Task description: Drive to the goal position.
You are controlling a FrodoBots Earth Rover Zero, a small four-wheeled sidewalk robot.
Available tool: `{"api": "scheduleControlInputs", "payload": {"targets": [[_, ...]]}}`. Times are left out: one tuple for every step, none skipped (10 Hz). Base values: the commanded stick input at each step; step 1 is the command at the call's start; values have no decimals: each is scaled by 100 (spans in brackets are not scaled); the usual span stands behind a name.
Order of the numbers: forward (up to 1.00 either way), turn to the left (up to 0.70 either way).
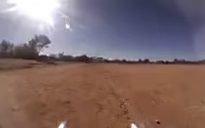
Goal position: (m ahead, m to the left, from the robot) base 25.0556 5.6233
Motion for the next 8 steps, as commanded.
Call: {"api": "scheduleControlInputs", "payload": {"targets": [[50,0],[50,0],[50,0],[50,0],[50,0],[50,0],[50,0],[50,0]]}}
